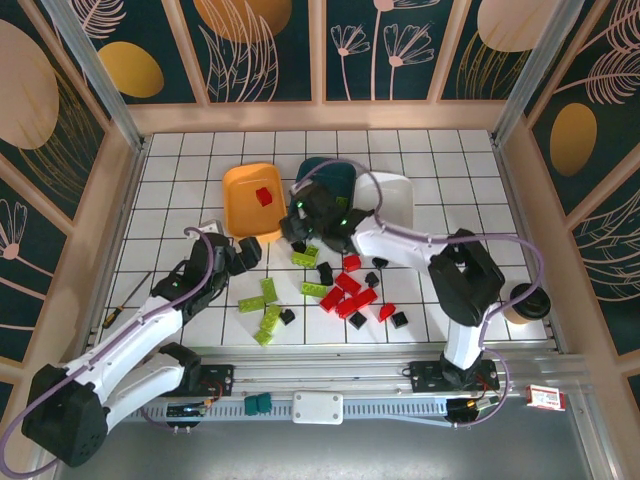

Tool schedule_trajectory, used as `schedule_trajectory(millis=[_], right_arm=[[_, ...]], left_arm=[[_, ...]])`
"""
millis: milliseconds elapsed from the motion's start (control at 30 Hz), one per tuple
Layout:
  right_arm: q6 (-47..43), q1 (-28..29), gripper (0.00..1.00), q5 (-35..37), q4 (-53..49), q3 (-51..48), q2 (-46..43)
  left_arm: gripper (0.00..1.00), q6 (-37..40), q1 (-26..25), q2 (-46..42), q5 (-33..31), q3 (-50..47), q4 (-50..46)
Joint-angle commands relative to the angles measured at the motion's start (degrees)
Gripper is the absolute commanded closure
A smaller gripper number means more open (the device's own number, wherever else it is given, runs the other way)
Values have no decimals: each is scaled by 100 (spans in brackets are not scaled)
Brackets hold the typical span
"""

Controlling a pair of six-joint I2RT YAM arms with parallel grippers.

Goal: Sort the legos into containers by color
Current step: Place the lego in the container, then pick up the lego from the bottom-center of the table.

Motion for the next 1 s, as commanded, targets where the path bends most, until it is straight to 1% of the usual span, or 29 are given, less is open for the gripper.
schedule_trajectory(millis=[0,100,233,333,500,800,867,967], right_arm=[[242,637,28,197,-61,-349,-64],[597,1063,27,140,-30,-409,189],[1022,1453,27,464,-70,-160,726],[1319,1524,27,614,8,-48,986],[1740,1537,28,733,214,-48,1142],[1832,1565,31,650,49,184,1395],[1810,1576,34,636,-176,328,1505],[1814,1582,40,605,-441,379,1646]], left_arm=[[1,-213,-29,-427,-595,1,-117],[1,-297,-30,-898,-910,-42,-161],[1,-382,-29,-1421,-1092,-138,-160],[1,-384,-29,-1559,-1059,-141,-187],[1,-380,-24,-1491,-926,-144,-207],[1,-288,-28,-1468,-804,-192,-146],[1,-263,-29,-1481,-808,-205,-147],[1,-250,-29,-1520,-799,-204,-169]])
